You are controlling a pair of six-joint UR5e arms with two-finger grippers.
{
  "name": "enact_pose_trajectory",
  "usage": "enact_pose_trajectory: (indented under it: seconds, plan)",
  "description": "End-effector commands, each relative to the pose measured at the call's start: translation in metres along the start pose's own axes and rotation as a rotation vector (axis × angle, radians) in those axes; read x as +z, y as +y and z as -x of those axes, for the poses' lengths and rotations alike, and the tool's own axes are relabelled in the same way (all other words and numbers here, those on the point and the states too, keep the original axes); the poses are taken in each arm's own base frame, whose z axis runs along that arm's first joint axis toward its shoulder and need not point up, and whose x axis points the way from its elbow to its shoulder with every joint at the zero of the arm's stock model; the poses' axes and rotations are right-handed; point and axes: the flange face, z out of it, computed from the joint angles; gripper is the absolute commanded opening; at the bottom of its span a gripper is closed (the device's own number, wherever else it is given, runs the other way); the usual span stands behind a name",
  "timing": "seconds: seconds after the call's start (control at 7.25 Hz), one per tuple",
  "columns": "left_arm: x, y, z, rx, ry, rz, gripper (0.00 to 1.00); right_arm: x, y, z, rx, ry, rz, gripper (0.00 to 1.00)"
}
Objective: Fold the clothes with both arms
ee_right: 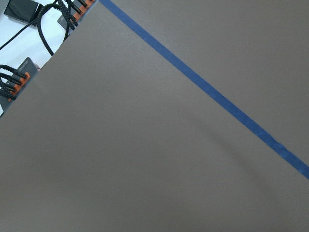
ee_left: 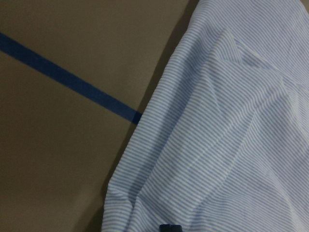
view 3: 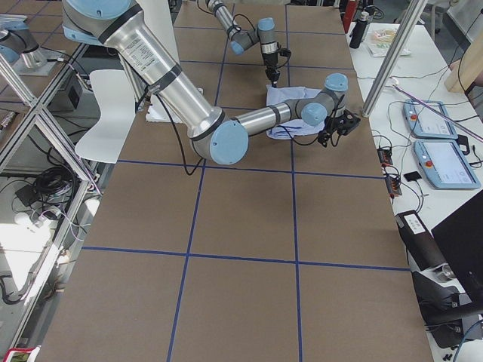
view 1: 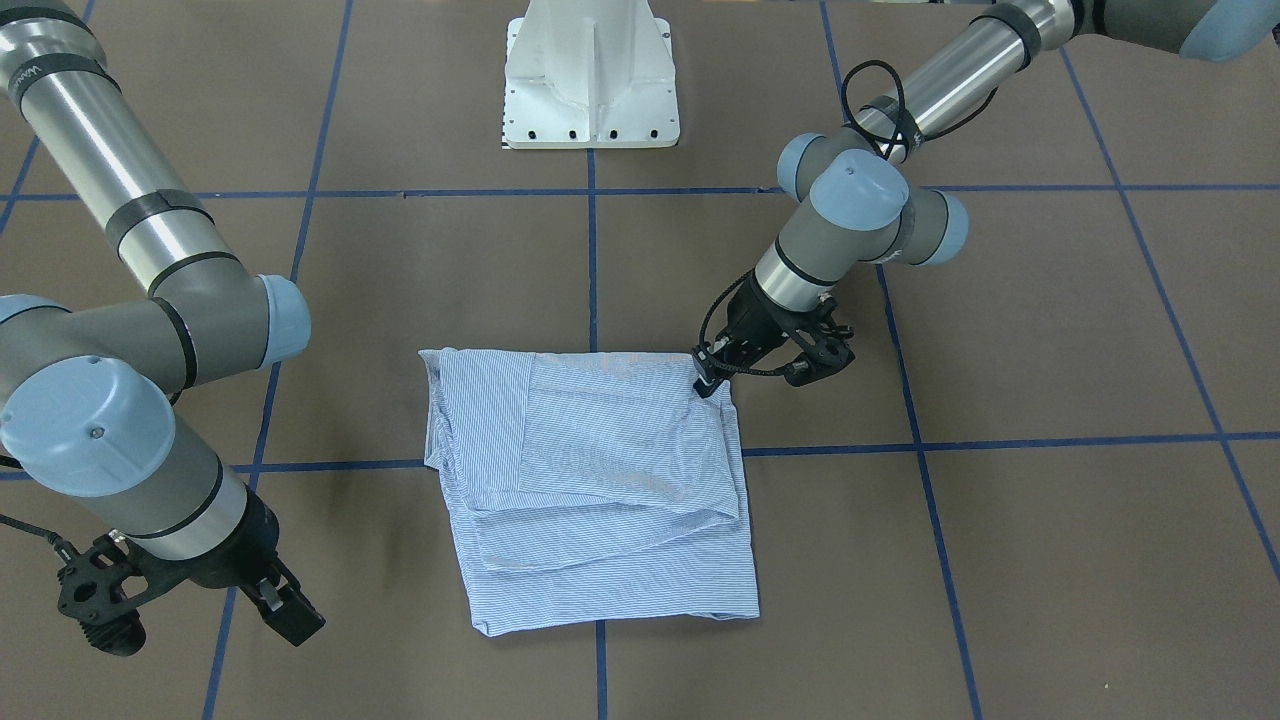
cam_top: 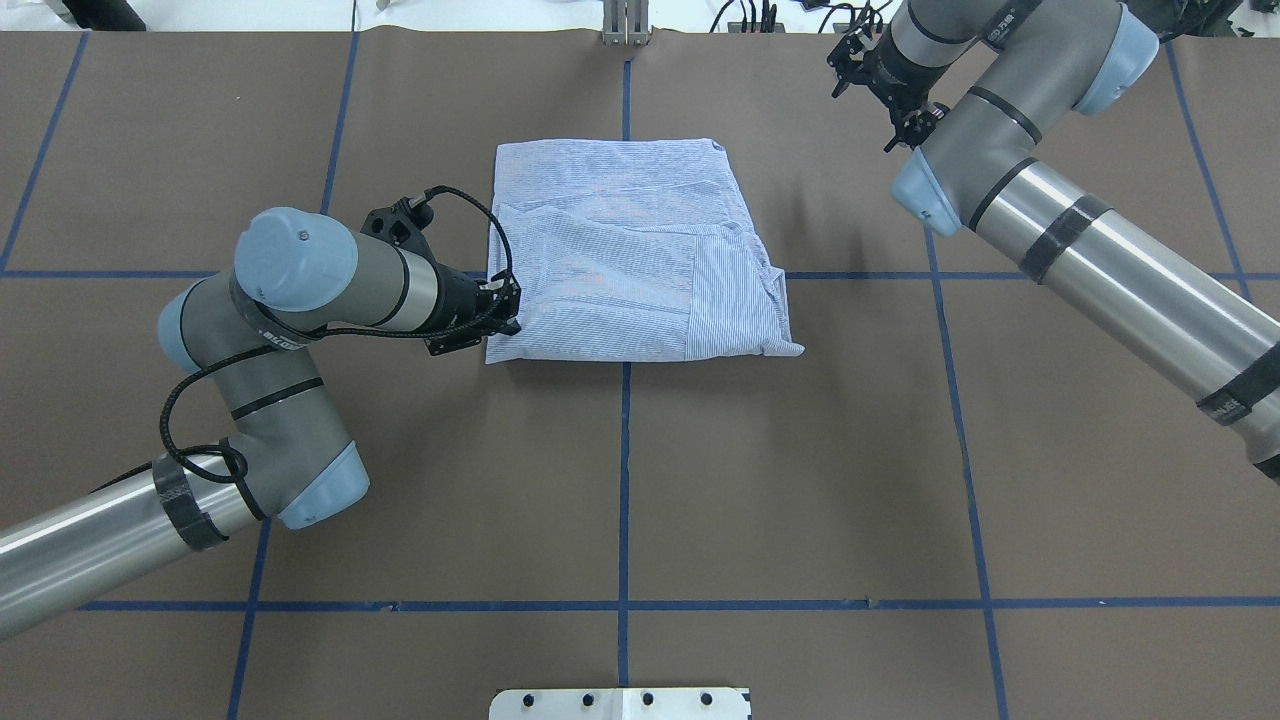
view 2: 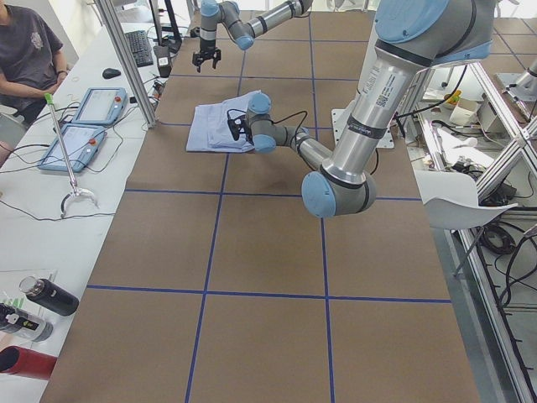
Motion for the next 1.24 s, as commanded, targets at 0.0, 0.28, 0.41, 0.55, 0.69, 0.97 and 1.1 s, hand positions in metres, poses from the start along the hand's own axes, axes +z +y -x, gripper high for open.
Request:
enact_pose_trajectory:
  seconds: [0.0, 0.28, 0.41, 0.55, 0.69, 0.97, 1.1]
  plan:
    - [-0.034, 0.007, -0.016, 0.026, 0.003, 0.012, 0.0, -0.009, 0.004, -0.001, 0.006, 0.012, 0.005, 1.0]
    - [-0.12, -0.019, -0.041, 0.209, 0.03, -0.011, 0.0, -0.032, -0.02, -0.054, -0.032, -0.001, 0.016, 1.0]
    - [-0.155, -0.023, -0.025, 0.304, 0.018, -0.03, 0.0, -0.047, -0.048, -0.087, -0.094, 0.005, 0.031, 1.0]
    - [-0.184, -0.029, -0.002, 0.405, 0.009, -0.057, 0.0, -0.06, -0.083, -0.121, -0.151, 0.007, 0.039, 1.0]
    - [-0.206, -0.041, 0.022, 0.474, -0.009, -0.085, 0.0, -0.071, -0.107, -0.162, -0.217, 0.007, 0.045, 1.0]
    - [-0.249, -0.093, 0.078, 0.686, -0.085, -0.118, 0.0, -0.088, -0.142, -0.276, -0.408, 0.031, 0.051, 1.0]
    - [-0.274, -0.121, 0.107, 0.771, -0.123, -0.128, 0.0, -0.093, -0.159, -0.326, -0.506, 0.048, 0.063, 1.0]
